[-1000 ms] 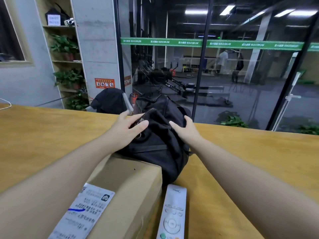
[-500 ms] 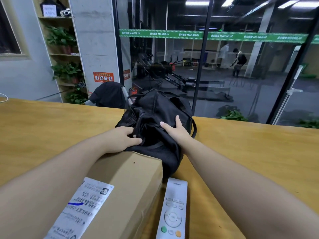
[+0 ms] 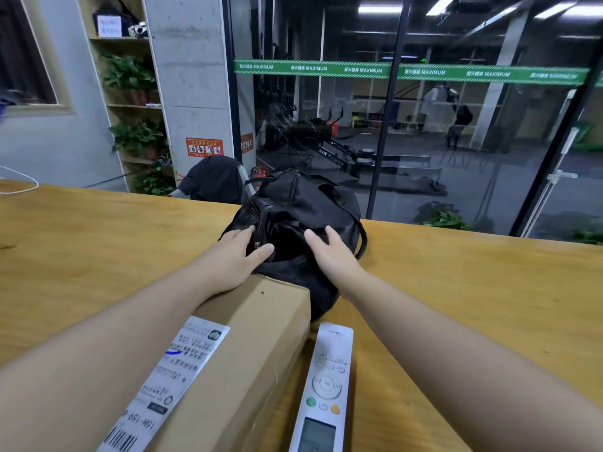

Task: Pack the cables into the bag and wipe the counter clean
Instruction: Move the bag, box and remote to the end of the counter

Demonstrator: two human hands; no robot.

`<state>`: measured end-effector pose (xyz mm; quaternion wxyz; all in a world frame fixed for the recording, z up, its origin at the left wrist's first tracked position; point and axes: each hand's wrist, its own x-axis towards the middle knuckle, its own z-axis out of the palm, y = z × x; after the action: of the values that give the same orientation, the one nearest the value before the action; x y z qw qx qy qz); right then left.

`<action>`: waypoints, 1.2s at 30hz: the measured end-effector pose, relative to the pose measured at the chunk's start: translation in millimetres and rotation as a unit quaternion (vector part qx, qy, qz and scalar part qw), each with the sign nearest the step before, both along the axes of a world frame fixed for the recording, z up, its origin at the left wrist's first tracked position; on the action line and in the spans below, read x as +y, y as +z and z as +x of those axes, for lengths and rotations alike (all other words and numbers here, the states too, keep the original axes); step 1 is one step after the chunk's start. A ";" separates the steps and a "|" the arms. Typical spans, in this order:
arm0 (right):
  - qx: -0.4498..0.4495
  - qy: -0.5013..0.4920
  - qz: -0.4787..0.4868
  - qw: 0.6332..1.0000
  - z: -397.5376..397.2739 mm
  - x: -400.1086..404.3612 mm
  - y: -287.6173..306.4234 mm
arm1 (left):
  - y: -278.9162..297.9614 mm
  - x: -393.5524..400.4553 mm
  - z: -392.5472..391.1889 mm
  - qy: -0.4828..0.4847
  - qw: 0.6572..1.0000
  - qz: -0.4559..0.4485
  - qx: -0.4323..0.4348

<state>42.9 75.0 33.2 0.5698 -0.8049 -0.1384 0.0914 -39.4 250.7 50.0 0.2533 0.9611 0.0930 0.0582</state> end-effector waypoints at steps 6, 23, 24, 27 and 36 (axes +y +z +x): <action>-0.101 0.028 -0.119 0.987 -80.1 -8.7 -8.4 | -4.1 -7.7 -42.8 0.057 0.996 0.036 0.051; -0.040 0.040 -0.045 0.997 -146.2 -21.5 -15.2 | 1.3 -65.7 -86.4 0.140 0.982 0.113 0.064; -0.038 0.043 -0.050 0.997 -145.1 -23.5 -12.7 | 1.2 -67.7 -84.6 0.145 0.981 0.111 0.061; -0.035 0.058 -0.051 0.996 -143.7 -28.3 -8.8 | 1.3 -71.9 -83.3 0.151 0.982 0.104 0.051; -0.132 0.072 -0.056 0.987 -173.7 -73.8 -1.2 | 13.7 -96.0 -104.6 0.125 0.984 0.111 -0.062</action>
<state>-130.8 1.2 32.0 0.4921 -0.8286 -0.2648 0.0326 -143.9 154.6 63.8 0.1411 0.9587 0.1894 0.1586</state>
